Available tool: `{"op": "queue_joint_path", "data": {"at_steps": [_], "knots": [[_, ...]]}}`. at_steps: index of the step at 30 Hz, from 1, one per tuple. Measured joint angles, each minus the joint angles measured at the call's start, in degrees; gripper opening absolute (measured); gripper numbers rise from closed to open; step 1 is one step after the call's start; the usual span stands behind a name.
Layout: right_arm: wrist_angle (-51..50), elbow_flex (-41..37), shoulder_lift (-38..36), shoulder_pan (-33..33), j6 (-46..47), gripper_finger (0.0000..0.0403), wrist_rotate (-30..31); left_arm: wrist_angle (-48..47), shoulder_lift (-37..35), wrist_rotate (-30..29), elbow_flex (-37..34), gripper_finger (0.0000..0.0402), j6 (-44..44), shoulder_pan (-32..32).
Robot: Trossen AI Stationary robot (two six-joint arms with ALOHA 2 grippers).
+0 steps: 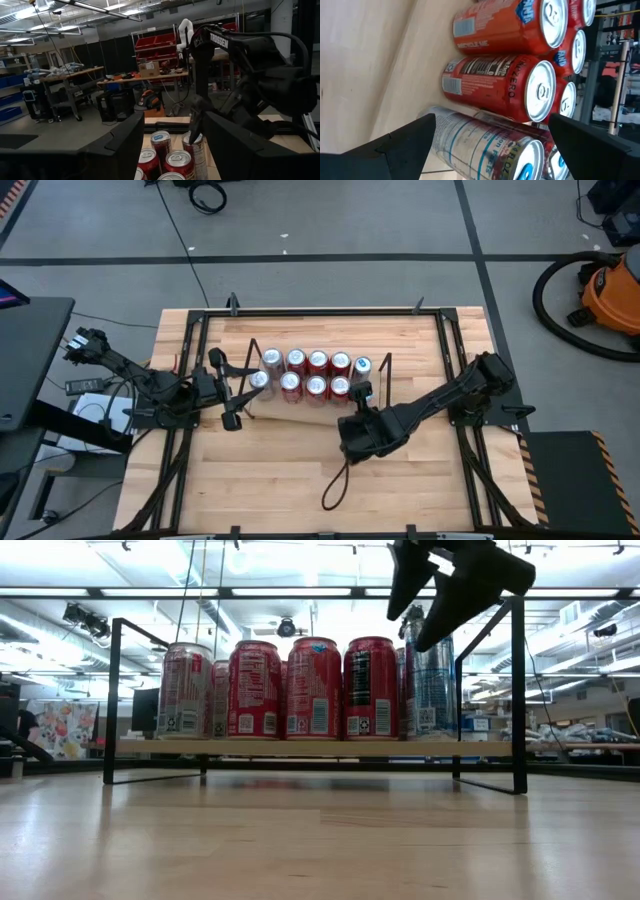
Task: Place canned beverage on shelf
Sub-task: Adjust the bottom blue soda can on the shelf
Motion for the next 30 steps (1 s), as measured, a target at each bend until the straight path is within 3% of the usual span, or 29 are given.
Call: {"op": "queue_joint_path", "data": {"at_steps": [13, 22, 30], "knots": [[0.92, -1.51, -0.02, 2.98, 1.23, 0.0398, 3.48, 0.02, 0.0, 0.0, 0.0, 0.0215, 0.0, -0.01], [12.69, -8.85, 0.02, 8.15, -8.61, 0.0395, 3.7, 0.01, 0.0, 0.0, 0.0, 0.0215, -0.02, -0.02], [14.18, -11.37, 0.02, 8.28, 0.05, 0.037, 3.74, 0.04, 0.0, 0.0, 0.0, 0.0215, -0.03, -0.01]]}}
